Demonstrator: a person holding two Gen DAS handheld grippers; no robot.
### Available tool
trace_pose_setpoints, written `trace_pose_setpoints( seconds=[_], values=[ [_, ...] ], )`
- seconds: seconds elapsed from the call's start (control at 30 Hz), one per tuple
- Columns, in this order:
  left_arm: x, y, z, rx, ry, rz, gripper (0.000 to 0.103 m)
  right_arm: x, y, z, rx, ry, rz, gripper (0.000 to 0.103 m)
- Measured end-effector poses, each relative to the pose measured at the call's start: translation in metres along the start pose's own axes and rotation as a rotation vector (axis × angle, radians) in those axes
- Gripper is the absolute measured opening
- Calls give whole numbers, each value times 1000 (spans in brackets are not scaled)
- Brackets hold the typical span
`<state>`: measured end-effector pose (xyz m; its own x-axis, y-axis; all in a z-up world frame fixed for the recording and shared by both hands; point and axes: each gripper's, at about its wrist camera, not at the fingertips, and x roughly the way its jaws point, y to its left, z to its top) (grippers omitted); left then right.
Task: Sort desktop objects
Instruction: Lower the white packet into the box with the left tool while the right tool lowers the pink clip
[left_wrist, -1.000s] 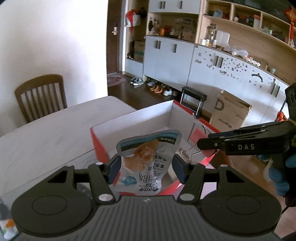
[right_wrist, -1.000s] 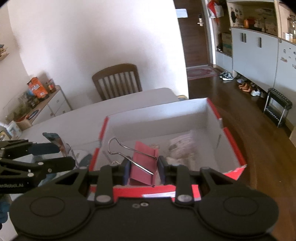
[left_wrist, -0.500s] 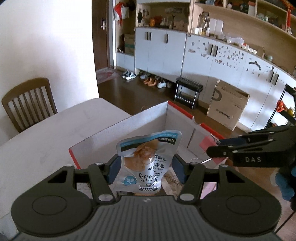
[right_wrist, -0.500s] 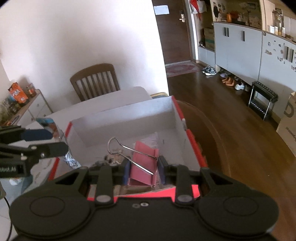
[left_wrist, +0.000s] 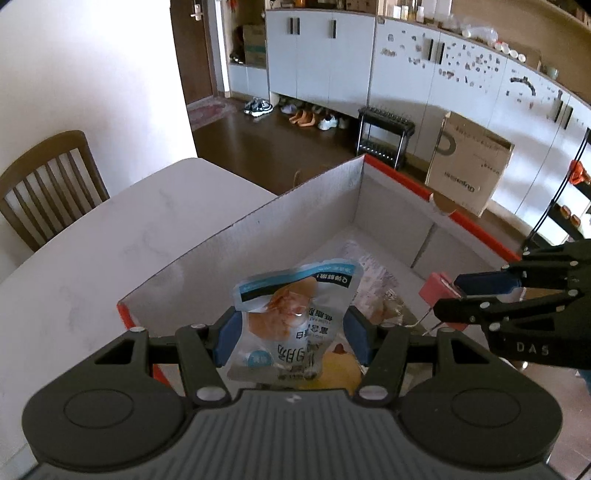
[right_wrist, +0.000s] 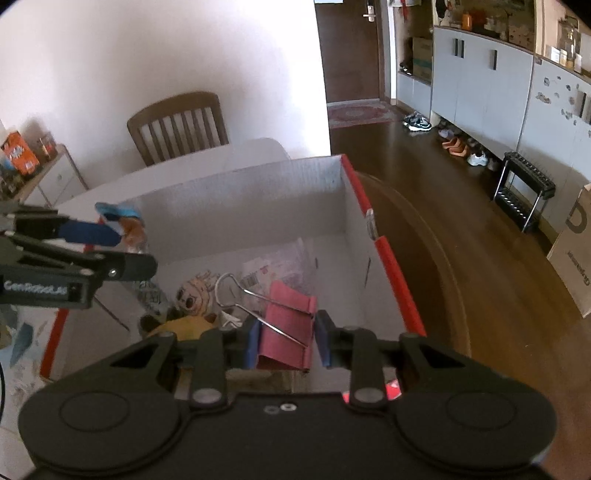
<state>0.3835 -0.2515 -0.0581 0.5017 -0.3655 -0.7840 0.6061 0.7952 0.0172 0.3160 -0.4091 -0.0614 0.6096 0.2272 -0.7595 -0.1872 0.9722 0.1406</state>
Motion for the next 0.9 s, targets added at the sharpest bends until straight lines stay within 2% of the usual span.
trace_pose_setpoints(
  seconds=[0.4, 0.57, 0.73, 0.77, 0.9],
  values=[
    [34, -4, 9, 44, 72, 19, 60, 22, 7, -1, -28, 50, -30, 32],
    [48, 2, 6, 32, 120, 20, 61, 22, 4, -1, -30, 43, -31, 33],
    [61, 0, 4, 48, 179, 20, 60, 16, 2, 1, -26, 35, -34, 38],
    [63, 0, 4, 51, 191, 19, 61, 15, 2, 2, -26, 33, -31, 40],
    [62, -1, 1, 51, 186, 16, 76, 9, 1, 1, -45, 31, -1, 48]
  ],
)
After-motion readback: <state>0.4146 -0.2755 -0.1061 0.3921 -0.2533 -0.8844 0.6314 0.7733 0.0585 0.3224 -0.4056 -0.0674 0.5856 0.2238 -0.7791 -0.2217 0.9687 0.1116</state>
